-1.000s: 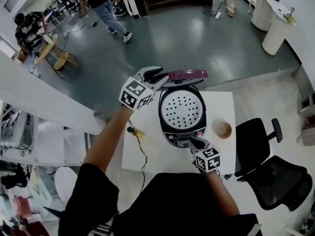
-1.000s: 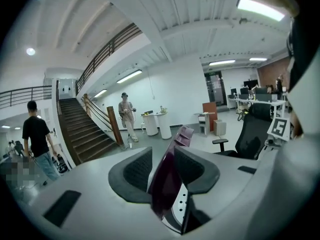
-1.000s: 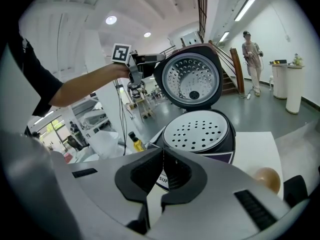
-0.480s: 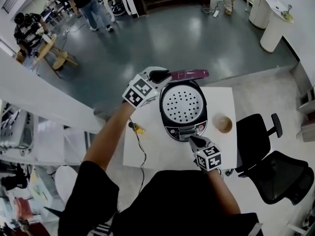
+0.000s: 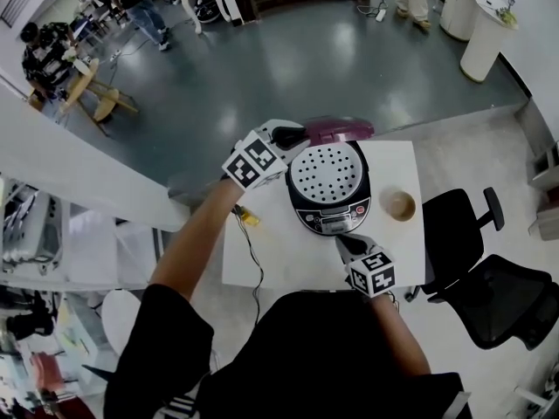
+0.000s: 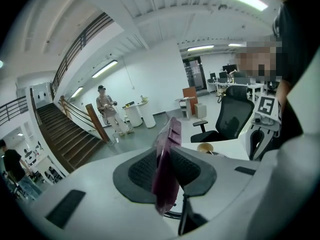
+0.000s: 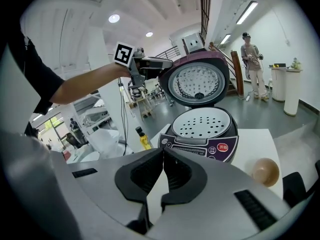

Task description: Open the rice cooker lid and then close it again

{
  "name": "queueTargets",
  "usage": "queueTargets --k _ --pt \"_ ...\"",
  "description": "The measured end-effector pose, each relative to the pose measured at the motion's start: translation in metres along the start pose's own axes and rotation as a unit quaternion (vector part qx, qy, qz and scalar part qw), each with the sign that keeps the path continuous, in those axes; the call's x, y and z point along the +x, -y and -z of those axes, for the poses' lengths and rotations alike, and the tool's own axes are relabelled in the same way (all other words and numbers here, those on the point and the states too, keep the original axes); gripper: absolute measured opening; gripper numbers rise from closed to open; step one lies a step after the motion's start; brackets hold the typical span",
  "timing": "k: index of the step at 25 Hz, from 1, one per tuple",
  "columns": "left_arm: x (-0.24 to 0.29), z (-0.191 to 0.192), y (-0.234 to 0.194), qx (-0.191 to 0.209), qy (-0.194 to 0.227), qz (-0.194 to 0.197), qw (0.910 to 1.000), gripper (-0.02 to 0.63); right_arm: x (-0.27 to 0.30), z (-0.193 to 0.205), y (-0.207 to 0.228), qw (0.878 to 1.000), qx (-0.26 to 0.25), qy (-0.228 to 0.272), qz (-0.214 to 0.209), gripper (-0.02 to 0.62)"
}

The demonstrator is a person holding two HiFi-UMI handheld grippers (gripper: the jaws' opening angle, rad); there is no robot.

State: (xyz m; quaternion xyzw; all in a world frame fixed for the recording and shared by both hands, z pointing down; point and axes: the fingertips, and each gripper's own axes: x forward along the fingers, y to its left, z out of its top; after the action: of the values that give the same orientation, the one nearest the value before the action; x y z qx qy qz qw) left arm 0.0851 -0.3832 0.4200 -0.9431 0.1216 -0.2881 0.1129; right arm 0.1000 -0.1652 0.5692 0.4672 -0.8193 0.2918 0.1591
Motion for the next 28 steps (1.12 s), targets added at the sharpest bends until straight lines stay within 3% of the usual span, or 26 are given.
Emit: queueTargets --k 10,16,22,28 --pt "0.005 0.024 0.046 0.039 -0.041 0.022 0.9982 0.078 -0.011 0.022 -0.016 1.000 0.011 -0.004 0.008 0.000" --pt "0.006 0.029 0.061 0.052 -0.018 0.009 0.9984 0.064 -0.016 0.025 -0.009 0.999 0.019 0.002 0.026 0.000" --pt "0.008 0.039 0.081 0.035 -0.005 0.014 0.9993 0.063 -0.019 0.021 -0.008 0.999 0.016 0.005 0.035 0.000" --pt "0.013 0.048 0.099 0.107 -0.014 0.021 0.9939 0.058 -0.018 0.014 0.000 0.998 0.005 0.015 0.056 0.000"
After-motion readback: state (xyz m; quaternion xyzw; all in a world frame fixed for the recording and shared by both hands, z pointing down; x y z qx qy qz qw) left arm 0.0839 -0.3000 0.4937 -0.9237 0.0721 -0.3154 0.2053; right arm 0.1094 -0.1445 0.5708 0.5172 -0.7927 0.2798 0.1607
